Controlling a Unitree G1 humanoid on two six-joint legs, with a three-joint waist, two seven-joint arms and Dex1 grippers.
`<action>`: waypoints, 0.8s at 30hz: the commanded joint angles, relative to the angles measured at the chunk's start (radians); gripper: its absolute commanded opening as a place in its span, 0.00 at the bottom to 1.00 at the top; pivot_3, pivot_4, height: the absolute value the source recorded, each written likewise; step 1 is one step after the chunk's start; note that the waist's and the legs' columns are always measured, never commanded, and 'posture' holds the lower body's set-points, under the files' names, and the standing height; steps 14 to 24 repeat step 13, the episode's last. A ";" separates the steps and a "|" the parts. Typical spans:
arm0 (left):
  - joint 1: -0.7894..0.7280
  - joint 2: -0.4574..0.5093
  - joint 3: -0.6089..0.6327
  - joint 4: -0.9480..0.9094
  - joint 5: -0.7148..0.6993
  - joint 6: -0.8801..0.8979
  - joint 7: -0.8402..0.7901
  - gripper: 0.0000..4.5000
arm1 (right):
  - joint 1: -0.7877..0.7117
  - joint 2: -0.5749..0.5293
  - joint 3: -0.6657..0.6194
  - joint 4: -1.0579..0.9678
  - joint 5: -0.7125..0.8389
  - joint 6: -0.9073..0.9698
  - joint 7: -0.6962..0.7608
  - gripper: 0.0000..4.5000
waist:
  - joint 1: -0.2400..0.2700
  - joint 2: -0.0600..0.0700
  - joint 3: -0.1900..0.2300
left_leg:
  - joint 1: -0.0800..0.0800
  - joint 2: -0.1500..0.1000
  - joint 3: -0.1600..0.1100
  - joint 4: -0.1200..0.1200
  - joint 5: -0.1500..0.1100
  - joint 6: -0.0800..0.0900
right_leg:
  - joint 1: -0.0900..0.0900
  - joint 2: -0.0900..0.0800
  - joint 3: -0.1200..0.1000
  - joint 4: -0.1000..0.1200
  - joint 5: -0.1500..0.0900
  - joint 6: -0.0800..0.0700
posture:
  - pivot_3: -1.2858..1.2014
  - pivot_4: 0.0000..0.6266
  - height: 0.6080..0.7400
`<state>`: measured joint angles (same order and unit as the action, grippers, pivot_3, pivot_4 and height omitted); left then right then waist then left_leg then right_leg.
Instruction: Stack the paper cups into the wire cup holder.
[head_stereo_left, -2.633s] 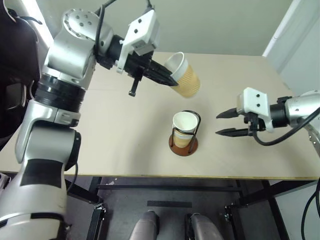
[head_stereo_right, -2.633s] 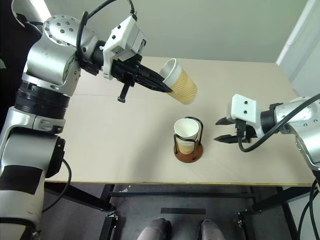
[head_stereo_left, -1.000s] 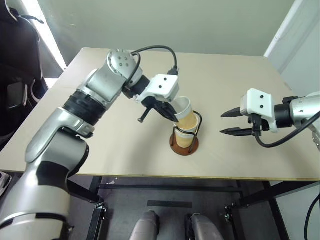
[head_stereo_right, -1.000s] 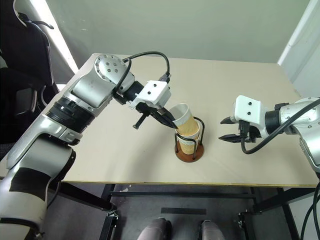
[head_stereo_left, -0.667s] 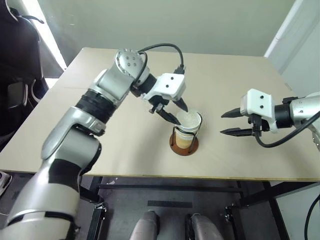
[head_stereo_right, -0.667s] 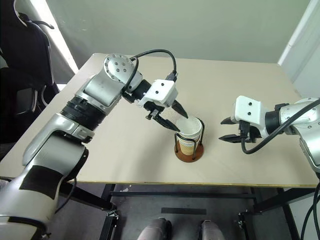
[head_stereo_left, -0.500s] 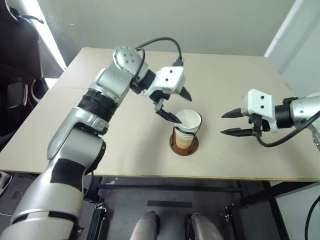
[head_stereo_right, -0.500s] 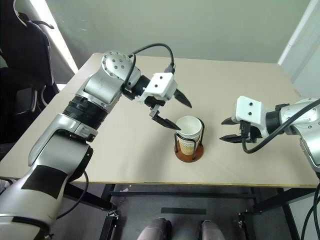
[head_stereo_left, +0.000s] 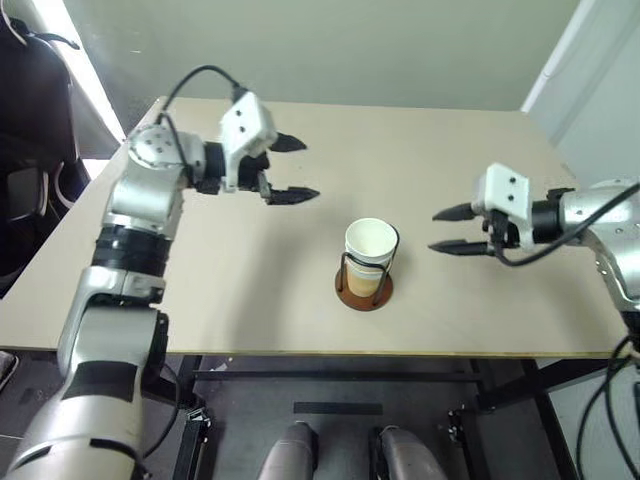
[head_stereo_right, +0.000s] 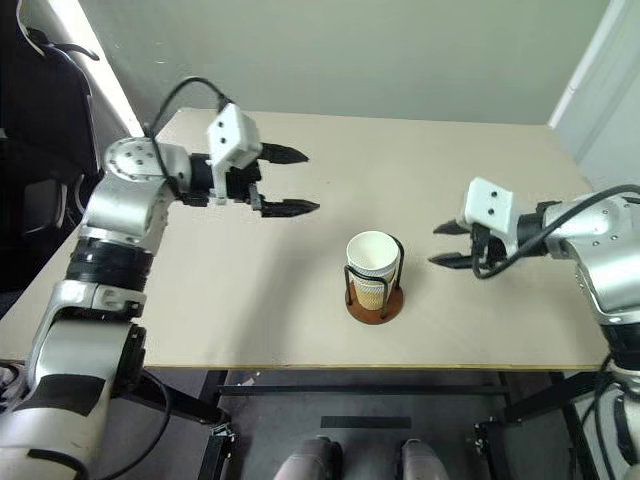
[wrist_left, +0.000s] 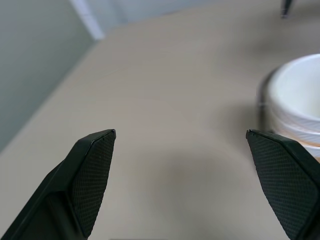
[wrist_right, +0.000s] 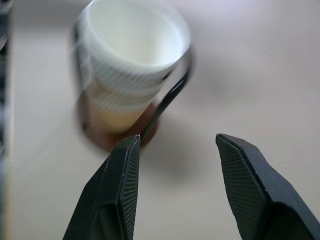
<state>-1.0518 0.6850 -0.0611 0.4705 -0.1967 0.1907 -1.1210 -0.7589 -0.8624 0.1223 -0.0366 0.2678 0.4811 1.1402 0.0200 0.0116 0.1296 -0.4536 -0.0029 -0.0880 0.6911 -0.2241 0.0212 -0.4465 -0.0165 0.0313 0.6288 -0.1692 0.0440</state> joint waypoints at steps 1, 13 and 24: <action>0.050 0.020 0.107 -0.091 -0.026 0.060 0.124 1.00 | -0.028 0.033 -0.046 0.107 -0.032 -0.055 -0.068 0.53 | 0.005 0.000 0.000 | 0.000 0.000 0.000 0.000 0.000 -0.001 | 0.000 0.000 0.000 0.000 0.000 0.000 | 0.52 0.24 1.00; 0.254 0.029 0.280 -0.232 -0.030 0.140 0.409 1.00 | -0.113 0.126 -0.081 0.544 -0.149 -0.292 -0.261 0.53 | 0.009 0.000 0.000 | 0.002 0.000 0.000 -0.008 0.002 -0.004 | -0.002 0.000 0.000 0.000 0.002 -0.004 | 0.52 0.24 1.00; 0.254 0.029 0.280 -0.232 -0.030 0.140 0.409 1.00 | -0.113 0.126 -0.081 0.544 -0.149 -0.292 -0.261 0.53 | 0.009 0.000 0.000 | 0.002 0.000 0.000 -0.008 0.002 -0.004 | -0.002 0.000 0.000 0.000 0.002 -0.004 | 0.52 0.24 1.00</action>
